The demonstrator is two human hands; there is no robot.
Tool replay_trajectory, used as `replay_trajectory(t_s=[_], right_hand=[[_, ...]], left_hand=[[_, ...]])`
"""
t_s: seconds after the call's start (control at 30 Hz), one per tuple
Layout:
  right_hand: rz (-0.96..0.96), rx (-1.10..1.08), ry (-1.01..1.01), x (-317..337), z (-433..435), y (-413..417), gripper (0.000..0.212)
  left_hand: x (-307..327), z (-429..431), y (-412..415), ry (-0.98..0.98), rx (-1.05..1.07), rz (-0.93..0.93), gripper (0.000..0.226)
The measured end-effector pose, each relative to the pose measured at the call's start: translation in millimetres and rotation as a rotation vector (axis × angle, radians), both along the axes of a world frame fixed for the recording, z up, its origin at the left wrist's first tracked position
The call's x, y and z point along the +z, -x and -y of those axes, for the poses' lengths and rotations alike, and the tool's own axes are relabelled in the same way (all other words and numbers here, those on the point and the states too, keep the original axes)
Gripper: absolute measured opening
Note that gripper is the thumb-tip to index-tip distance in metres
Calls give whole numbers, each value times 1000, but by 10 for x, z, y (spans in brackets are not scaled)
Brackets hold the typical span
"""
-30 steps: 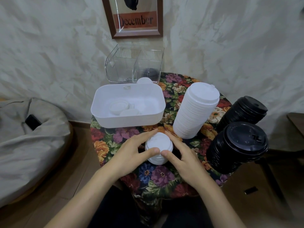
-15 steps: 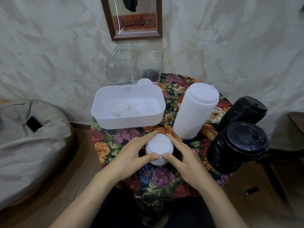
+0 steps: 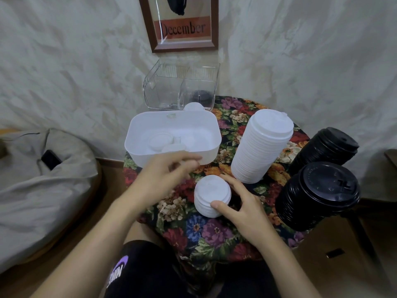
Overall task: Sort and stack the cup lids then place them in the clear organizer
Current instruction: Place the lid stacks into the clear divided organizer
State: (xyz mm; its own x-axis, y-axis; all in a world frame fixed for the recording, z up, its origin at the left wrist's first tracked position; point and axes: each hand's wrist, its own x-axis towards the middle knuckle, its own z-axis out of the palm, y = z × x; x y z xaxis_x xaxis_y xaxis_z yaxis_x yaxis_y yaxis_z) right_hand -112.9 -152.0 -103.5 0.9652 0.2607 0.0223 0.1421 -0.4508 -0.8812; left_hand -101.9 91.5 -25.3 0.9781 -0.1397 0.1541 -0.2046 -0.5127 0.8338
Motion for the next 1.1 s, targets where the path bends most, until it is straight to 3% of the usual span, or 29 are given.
replay_trajectory(t_s=[0.07,0.17,0.3,0.37,0.47,0.73,0.83,0.93,1.1], right_hand=[[-8,3,-7,-7,-5,4,64],[-7,5,-3,-14,-1,7,58],[-5,8,12,-13,-1,21,58],[1,8,12,-3,-6,28,62],[0,8,6,2,-5,26,65],[0,12,-1,-11,-8,24,70],[0,8,0,-15,-11,32,71],[0,5,1,-10,-12,32,69],[3,5,3,-13,-12,33,69]], left_hand=[[189,-86,-185,-26,98,92,12],[266,-297,-660,-272,223,124,9],[68,-597,-1286,-706,228,-164,18],[0,-634,-1414,-826,154,-307,21],[-47,-634,-1450,-923,101,-336,19],[-67,-674,-1344,-942,110,-310,19],[-60,-675,-1305,-964,104,-288,8],[-53,-706,-1285,-841,193,-203,23],[92,-675,-1211,-591,234,-94,10]])
